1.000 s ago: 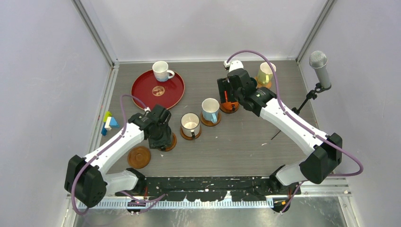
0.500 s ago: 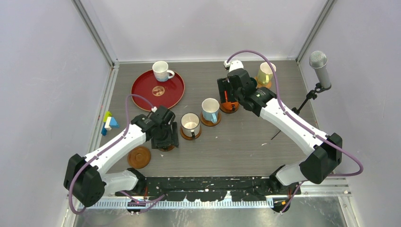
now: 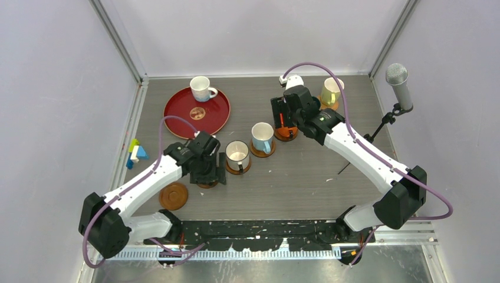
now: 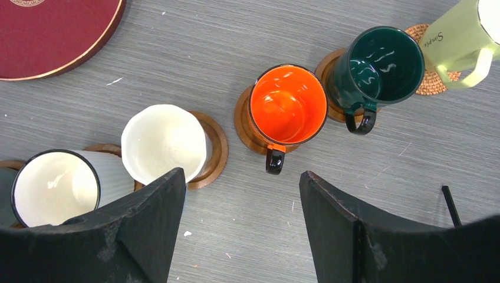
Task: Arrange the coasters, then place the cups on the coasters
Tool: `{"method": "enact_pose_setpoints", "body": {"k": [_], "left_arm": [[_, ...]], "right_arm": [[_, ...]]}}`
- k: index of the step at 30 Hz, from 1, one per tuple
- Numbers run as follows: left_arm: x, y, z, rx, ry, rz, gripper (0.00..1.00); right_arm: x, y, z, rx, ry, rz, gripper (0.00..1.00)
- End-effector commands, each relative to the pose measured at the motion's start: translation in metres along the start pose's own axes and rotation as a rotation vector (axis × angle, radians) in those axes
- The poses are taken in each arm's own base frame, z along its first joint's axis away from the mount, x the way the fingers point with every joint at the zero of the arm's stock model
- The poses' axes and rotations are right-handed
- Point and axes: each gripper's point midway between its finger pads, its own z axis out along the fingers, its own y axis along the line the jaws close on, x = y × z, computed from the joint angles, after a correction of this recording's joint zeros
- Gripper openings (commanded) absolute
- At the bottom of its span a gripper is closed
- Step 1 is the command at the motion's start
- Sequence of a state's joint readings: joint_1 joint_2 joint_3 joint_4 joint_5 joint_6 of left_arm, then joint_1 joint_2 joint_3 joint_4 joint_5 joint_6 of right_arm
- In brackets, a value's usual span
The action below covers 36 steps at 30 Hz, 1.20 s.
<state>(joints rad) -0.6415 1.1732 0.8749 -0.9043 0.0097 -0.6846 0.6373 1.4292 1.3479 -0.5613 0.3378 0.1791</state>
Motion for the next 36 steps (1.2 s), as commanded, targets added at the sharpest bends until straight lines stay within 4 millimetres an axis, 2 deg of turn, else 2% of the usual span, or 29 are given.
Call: {"method": "enact_pose_setpoints", "body": {"k": [1,2,3,8,11,14,17,18,21,27,30,32,36], "left_arm": [[-0.011,-0.007,-0.037,0.056,-0.07,0.11,0.82],[-0.012,-0.007,-0.046,0.072,-0.096,0.136,0.94],[-0.015,-0.007,-0.054,0.085,-0.123,0.157,0.99],[-0.033,-0.014,-0.093,0.142,-0.26,0.277,1.0],[-0.07,-0.017,-0.115,0.1,-0.362,0.336,1.0],[-0.112,-0.016,-0.121,0.039,-0.387,0.376,1.0],[-0.156,-0.005,-0.113,0.045,-0.347,0.268,1.0],[-0.173,0.001,-0.103,0.034,-0.324,0.23,1.0],[-0.229,0.02,-0.097,-0.035,-0.366,0.147,1.0],[-0.321,0.032,-0.085,-0.13,-0.516,0.088,1.0],[-0.348,0.041,-0.071,-0.083,-0.501,0.035,1.0],[-0.366,0.052,-0.07,-0.087,-0.508,-0.003,1.0],[-0.377,0.073,-0.063,-0.019,-0.462,-0.06,1.0]], "right_arm": [[-0.024,0.004,-0.006,-0.022,-0.064,0.025,0.75],[-0.024,0.005,-0.005,-0.027,-0.065,0.024,0.75],[-0.025,0.006,-0.005,-0.033,-0.065,0.023,0.75],[-0.032,0.013,-0.004,-0.067,-0.07,0.006,0.76],[-0.037,0.02,-0.001,-0.097,-0.07,-0.015,0.76],[-0.041,0.024,0.004,-0.105,-0.068,-0.039,0.76],[-0.047,0.025,0.01,-0.106,-0.073,-0.055,0.76],[-0.05,0.025,0.012,-0.108,-0.076,-0.06,0.76],[-0.055,0.024,0.019,-0.113,-0.074,-0.062,0.76],[-0.058,0.015,0.047,-0.142,-0.024,-0.058,0.75],[-0.058,0.02,0.07,-0.166,0.018,-0.107,0.75],[-0.064,0.029,0.087,-0.216,0.03,-0.151,0.75],[-0.082,0.061,0.123,-0.343,0.021,-0.198,0.73]]}}
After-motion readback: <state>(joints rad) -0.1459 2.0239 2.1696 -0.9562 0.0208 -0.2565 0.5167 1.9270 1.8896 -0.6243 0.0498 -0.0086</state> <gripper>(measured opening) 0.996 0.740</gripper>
